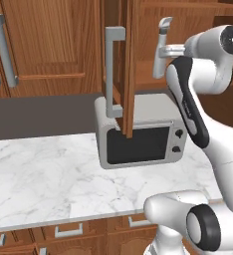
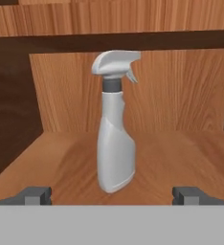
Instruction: Move the cutting board and knife to the sink. Then move spray from the cabinet to the counter.
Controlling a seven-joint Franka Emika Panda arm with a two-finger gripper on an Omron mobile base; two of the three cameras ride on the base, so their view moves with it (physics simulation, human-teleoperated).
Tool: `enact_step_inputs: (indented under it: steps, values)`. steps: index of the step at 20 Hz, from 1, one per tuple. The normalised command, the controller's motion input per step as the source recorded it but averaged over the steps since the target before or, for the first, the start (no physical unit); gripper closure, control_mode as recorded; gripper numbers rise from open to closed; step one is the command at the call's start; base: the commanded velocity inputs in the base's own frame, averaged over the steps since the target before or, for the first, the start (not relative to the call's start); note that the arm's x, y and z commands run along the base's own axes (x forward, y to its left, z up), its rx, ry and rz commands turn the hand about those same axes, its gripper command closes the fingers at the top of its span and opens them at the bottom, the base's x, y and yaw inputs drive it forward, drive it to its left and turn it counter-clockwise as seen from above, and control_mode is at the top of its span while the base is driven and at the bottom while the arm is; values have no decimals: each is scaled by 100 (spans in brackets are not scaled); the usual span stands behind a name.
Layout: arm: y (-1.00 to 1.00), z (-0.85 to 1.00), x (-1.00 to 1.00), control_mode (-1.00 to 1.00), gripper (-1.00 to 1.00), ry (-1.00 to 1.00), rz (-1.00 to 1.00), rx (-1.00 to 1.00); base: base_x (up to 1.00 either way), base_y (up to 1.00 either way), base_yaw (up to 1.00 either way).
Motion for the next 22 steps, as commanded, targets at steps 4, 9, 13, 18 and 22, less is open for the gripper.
enact_step_inputs:
  steps: [4,9,13,18,22]
  values:
    - [3,0,32,-100,-100,0,0,0,0,0,0]
    - [0,0,39,-100,-100,4,0,0,0,0,0]
    - [0,0,32,-100,-100,7,0,0,0,0,0]
    - [0,0,26,-100,-100,4,0,0,0,0,0]
    - [0,0,18,-100,-100,0,0,0,0,0,0]
